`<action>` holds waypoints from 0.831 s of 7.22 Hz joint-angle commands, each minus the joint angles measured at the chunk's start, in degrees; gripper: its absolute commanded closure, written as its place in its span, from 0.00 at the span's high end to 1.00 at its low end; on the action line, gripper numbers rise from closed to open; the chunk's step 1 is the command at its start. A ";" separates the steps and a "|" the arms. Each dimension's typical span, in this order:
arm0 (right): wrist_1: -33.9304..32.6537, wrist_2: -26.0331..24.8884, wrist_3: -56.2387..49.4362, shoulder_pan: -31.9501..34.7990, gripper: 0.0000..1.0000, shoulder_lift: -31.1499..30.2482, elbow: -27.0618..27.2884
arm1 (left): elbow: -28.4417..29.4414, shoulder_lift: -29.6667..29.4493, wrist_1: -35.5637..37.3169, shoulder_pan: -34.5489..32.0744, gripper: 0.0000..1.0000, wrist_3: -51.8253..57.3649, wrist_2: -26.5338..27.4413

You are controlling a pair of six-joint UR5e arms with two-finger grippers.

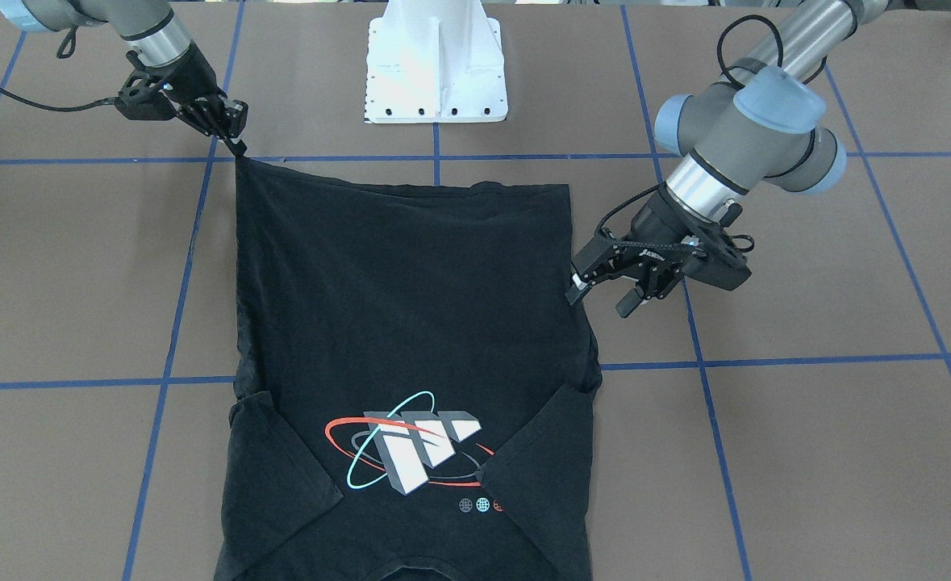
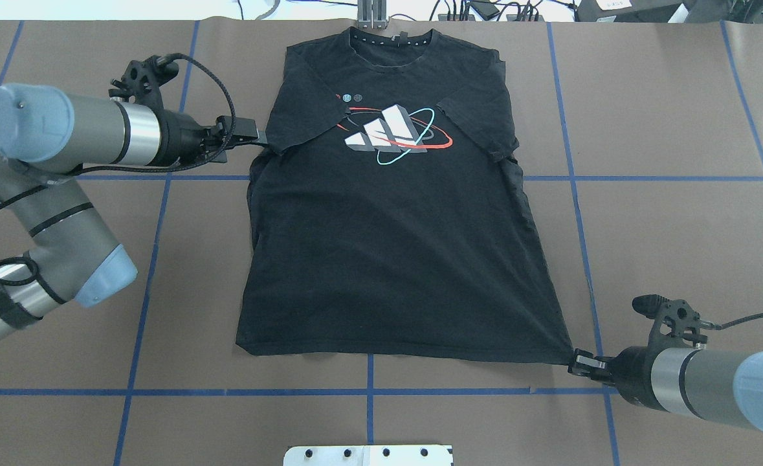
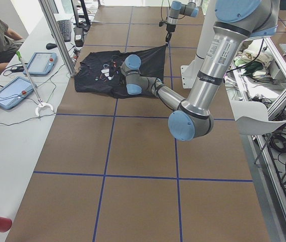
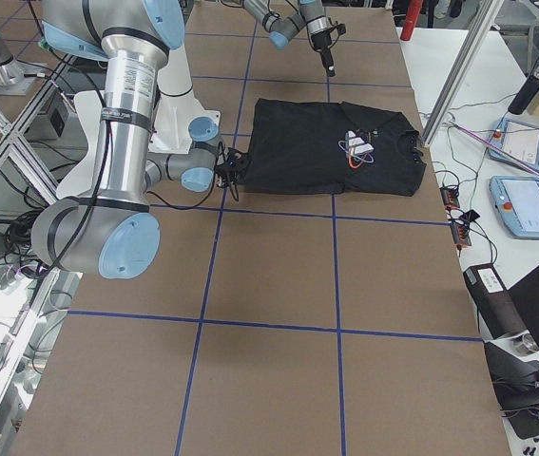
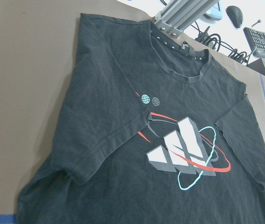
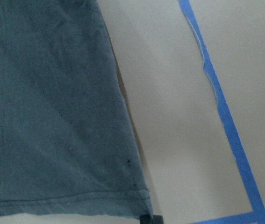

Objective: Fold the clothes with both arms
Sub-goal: 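Move the left gripper down and grasp the other near hem corner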

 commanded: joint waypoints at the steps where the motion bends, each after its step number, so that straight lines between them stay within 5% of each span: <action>1: 0.07 1.82 0.00 0.00 0.00 -0.77 0.62 | -10.01 12.04 0.75 9.52 0.99 -5.44 10.22; 6: 0.16 1.73 0.00 0.18 0.00 -0.15 0.62 | -16.37 14.81 10.13 25.78 0.79 -13.46 13.49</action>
